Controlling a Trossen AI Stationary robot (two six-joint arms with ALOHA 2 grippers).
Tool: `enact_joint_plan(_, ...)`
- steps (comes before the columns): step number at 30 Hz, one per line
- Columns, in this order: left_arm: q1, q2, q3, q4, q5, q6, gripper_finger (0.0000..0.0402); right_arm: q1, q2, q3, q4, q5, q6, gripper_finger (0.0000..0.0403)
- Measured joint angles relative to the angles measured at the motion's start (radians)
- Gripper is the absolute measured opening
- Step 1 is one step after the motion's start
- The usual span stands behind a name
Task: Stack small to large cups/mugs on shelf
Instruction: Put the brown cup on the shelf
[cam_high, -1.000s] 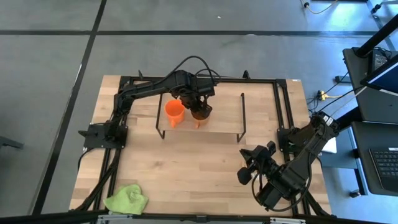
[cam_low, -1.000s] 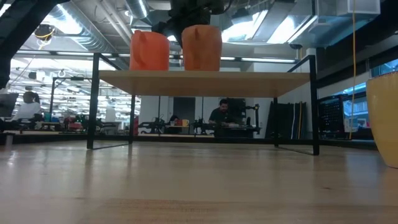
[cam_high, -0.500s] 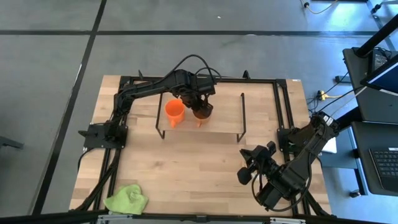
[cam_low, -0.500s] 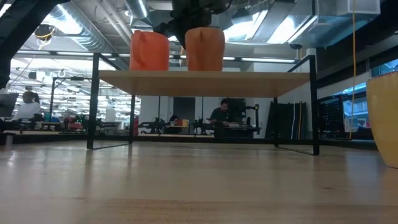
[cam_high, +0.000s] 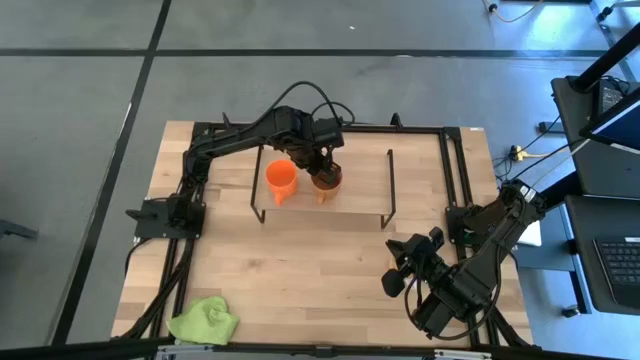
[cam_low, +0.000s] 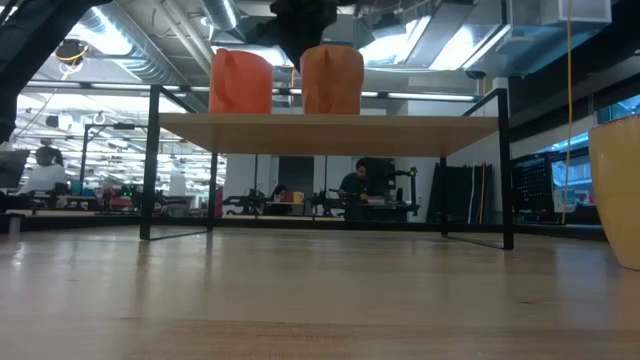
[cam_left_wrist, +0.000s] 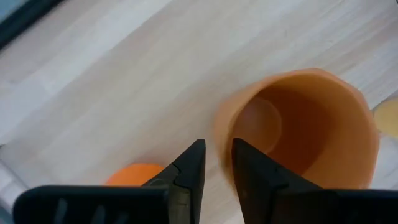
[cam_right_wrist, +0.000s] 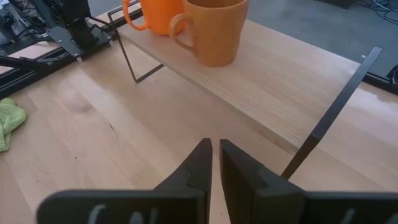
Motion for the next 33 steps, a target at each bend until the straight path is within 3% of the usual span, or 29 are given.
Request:
enact_joint_plan(17,-0.032,-0.048,0.013,0.001,-0.015,0.115,0.0074,-0.040,0.000,0.000,0.071,0.022,-0.030,0.0033)
enact_joint_plan(28,-0.145,-0.153,0.013,0.001,-0.073,0.297,0.0073,-0.178,-0.060,0.001,0.541,-0.059,-0.589,0.0033)
enact_joint_plan(33,-0.168,-0.211,-0.037,0.002,-0.024,0.436,0.0073,-0.294,-0.099,0.001,0.681,-0.211,-0.797,0.0033)
